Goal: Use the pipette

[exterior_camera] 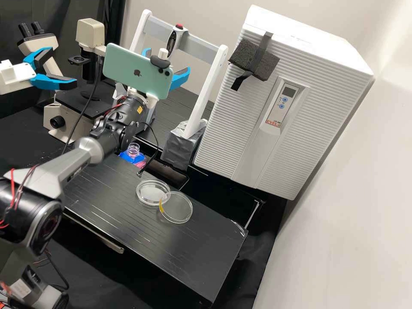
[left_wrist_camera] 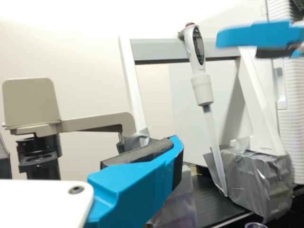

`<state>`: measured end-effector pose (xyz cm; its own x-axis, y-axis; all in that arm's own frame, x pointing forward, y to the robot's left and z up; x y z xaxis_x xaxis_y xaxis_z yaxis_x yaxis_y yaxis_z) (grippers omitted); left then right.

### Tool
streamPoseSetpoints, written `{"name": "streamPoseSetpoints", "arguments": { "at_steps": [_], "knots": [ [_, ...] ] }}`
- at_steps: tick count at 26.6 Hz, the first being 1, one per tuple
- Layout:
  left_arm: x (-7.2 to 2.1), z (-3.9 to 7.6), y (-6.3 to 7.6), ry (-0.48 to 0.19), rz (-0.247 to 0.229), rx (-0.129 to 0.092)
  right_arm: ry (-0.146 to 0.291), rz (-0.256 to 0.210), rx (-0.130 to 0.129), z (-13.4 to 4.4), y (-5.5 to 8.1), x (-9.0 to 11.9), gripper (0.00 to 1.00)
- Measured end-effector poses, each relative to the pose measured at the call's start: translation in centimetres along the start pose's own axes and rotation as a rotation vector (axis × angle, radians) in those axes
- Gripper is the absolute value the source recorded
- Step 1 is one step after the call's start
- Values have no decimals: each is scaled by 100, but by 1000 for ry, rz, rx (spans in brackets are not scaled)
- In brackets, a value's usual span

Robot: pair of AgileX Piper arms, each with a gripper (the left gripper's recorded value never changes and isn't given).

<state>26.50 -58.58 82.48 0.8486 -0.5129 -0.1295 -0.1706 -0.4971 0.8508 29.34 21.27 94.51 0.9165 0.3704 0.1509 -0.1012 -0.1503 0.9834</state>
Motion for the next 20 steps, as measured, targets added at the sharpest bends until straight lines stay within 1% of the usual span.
{"name": "streamPoseSetpoints", "arguments": {
  "at_steps": [1,3,4,5,6,7,8,9,10,11,12,13,14,15,16,17,20],
  "knots": [
    [-20,8,-10,2,-3,-7,3,8,2,27,7,-49,100],
    [-63,16,-24,18,-3,-6,10,35,7,72,30,-144,100],
    [-100,24,-30,40,1,3,5,63,9,118,41,-213,100],
    [-123,33,-33,54,4,11,4,86,4,141,46,-256,100],
    [-154,38,-35,74,7,25,-7,113,-3,188,38,-302,100],
    [-180,38,-43,95,8,42,-23,141,-1,240,30,-349,100],
    [-200,43,-40,122,19,42,-28,166,-12,273,27,-388,100],
    [-237,46,-31,162,49,54,-49,204,-30,346,13,-449,100],
    [-262,52,-36,186,65,53,-55,229,-33,382,9,-485,100],
    [-281,63,-32,198,86,64,-67,250,-29,429,-4,-525,100],
    [-318,68,-35,220,117,75,-77,271,-32,483,-26,-578,100],
    [-359,64,-43,239,143,79,-78,294,-36,526,-43,-630,100],
    [-392,61,-49,246,163,85,-66,312,-42,541,-51,-666,100],
    [-417,61,-34,248,197,91,-57,328,-49,565,-67,-710,100],
    [-439,58,-39,251,208,93,-44,346,-54,580,-76,-749,100],
    [-443,60,-41,255,211,88,-40,353,-52,592,-84,-764,100],
    [-454,45,-51,271,207,80,-26,373,-57,623,-106,-819,100]
  ]
}}
